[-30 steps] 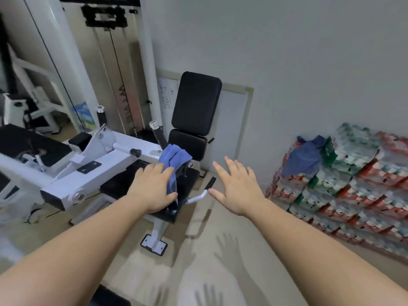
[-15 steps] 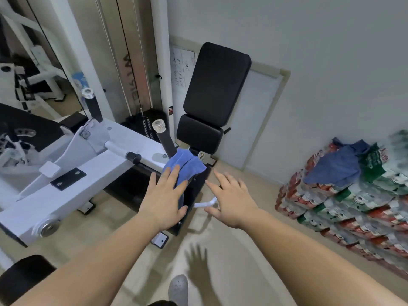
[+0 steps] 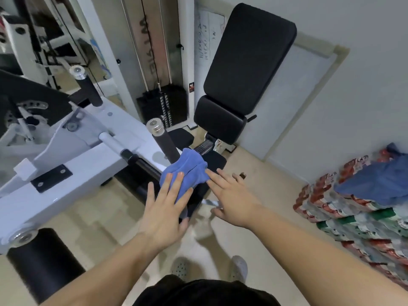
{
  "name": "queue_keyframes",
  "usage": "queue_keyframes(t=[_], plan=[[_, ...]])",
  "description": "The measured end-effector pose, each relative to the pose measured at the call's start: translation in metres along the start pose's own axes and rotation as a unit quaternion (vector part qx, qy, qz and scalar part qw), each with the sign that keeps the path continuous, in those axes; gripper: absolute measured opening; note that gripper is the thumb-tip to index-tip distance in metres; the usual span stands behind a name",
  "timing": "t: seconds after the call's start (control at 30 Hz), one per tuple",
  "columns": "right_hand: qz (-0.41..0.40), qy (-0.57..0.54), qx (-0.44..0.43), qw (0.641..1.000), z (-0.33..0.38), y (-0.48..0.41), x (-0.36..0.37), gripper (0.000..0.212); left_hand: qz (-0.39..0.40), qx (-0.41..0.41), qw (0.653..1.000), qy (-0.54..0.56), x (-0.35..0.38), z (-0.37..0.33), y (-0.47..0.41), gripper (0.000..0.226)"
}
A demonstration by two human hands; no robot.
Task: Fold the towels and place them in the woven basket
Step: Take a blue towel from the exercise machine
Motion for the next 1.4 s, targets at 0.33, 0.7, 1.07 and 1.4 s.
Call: queue_keyframes(t=[0.33,0.7,1.07,1.4], plan=[[-0.124,-0.181,-0.197,0.956,-0.019,0.024,-0.030,0.054,-0.076,-0.210,0.971,0.083,-0.050,-0.045,-0.018,0.067],[-0.117,-0.333,-0.116,0.928,-0.032,0.077,-0.074,0.028,-0.144,-0.202,0.947,0.204,-0.095,-0.076,-0.042,0.032],[-0.426,-0.352,0.125,0.824,-0.044,0.208,-0.090,0.025,-0.076,0.048,0.908,0.410,-0.172,-0.154,-0.045,0.014],[-0.466,-0.328,0.258,0.780,-0.096,0.386,-0.056,0.027,0.031,0.192,0.821,0.537,-0.236,-0.312,-0.019,0.024]])
Point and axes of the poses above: each hand's wrist, its own y-axis away from the middle knuckle, its own x-axis out of the palm, z = x × y, the point moved 3 cm from there along -y, towards the middle knuckle, and after that the axes turned 14 degrees about -y, right-handed, at the moved point
